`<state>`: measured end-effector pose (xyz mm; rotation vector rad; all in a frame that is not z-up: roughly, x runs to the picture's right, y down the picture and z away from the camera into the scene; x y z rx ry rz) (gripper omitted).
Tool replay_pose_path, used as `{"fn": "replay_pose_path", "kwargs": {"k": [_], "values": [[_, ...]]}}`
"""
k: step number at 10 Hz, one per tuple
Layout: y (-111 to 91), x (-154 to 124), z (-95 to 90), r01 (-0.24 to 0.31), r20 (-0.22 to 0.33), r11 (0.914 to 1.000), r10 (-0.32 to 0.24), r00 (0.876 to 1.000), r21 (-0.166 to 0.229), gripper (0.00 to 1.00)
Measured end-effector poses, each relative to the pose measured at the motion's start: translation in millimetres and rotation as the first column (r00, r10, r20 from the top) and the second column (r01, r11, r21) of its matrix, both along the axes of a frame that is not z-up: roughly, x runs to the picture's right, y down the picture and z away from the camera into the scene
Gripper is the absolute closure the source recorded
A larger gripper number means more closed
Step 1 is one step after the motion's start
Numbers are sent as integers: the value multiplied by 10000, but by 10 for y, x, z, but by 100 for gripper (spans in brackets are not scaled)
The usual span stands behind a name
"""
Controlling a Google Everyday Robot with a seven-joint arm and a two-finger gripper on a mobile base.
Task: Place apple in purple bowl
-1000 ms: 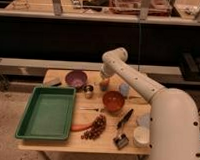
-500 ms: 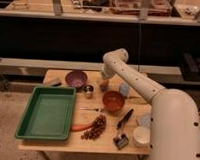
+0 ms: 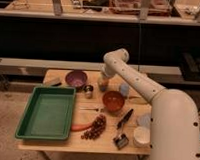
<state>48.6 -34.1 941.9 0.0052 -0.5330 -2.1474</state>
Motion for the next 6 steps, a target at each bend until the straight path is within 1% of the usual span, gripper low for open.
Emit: {"fn": "replay_pose_path", "kwargs": {"k": [2,6], "values": [[-55,10,-31,-107,129,9999,106,9999,99,74],[-410,-155,-393,-256,900,9966,185,9958,780,74]]}}
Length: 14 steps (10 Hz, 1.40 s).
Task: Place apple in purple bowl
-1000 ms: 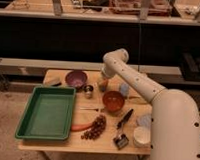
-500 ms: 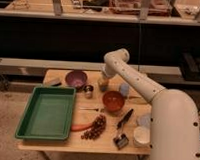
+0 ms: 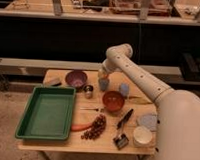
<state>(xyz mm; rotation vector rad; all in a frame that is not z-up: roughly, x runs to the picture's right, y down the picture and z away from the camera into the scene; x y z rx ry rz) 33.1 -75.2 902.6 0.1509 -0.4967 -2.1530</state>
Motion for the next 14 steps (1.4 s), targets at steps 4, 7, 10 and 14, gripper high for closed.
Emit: {"fn": "replay_pose_path", "kwargs": {"k": [4,7,10,14], "values": [[-84,-121,-109,-44,545,9997,31,9985,243,74],[-58,-175,-132,1,855,9997,-22,9963,249,74],[75,-514,-106,357,1416,9993,-367,9892,97,74],[255,-1217,-34,1122,2251,9937,-1089,9682,-22,74]]}}
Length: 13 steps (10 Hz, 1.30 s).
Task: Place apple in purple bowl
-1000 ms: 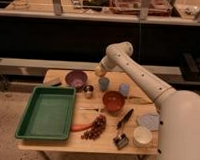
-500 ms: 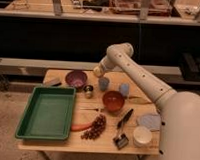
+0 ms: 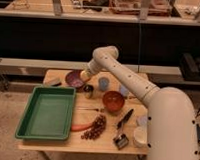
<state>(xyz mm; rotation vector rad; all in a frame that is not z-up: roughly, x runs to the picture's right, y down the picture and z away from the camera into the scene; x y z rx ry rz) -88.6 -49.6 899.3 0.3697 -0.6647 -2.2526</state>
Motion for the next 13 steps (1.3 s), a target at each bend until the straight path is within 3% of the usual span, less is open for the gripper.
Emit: {"fn": "replay_pose_path", "kwargs": {"k": [2,5,6,11,13], "values": [[68,-224,3,367,346,9993,-365,9987,-35,68],[131,-322,41,634,526,9980,-633,9966,-4,39],[140,-341,61,675,534,9977,-675,9963,25,35],[111,-366,90,765,482,9967,-777,9958,260,34],[69,-329,93,548,327,9980,-558,9979,304,34]]}}
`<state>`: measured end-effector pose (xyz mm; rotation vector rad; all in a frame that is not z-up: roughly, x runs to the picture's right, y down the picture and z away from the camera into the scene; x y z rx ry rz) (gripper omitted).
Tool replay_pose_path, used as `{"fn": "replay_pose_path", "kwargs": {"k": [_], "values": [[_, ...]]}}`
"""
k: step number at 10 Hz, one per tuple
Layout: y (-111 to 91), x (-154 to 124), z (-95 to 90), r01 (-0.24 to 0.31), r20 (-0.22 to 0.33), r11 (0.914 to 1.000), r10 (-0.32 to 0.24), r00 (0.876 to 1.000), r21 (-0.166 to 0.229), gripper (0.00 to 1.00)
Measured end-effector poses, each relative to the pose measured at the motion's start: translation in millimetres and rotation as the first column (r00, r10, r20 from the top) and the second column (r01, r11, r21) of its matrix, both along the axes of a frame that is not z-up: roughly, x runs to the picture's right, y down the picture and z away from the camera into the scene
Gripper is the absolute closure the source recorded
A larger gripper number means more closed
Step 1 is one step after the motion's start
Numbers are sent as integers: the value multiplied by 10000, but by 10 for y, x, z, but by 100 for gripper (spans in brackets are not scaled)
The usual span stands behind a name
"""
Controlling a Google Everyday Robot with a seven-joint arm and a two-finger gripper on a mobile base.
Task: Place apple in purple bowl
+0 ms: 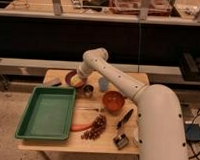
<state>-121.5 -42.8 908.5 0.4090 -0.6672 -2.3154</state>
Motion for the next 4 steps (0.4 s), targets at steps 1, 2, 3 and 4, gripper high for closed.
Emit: {"fn": "replay_pose_path", "kwargs": {"k": [1,2,3,4], "values": [[-28,42,0,-139,-70,9999,139,9999,10,34],[-65,111,-9,-266,-170,9996,267,9995,65,34],[-61,130,-2,-276,-191,9996,277,9994,59,34],[-59,95,-8,-247,-157,9997,248,9996,60,34]]}}
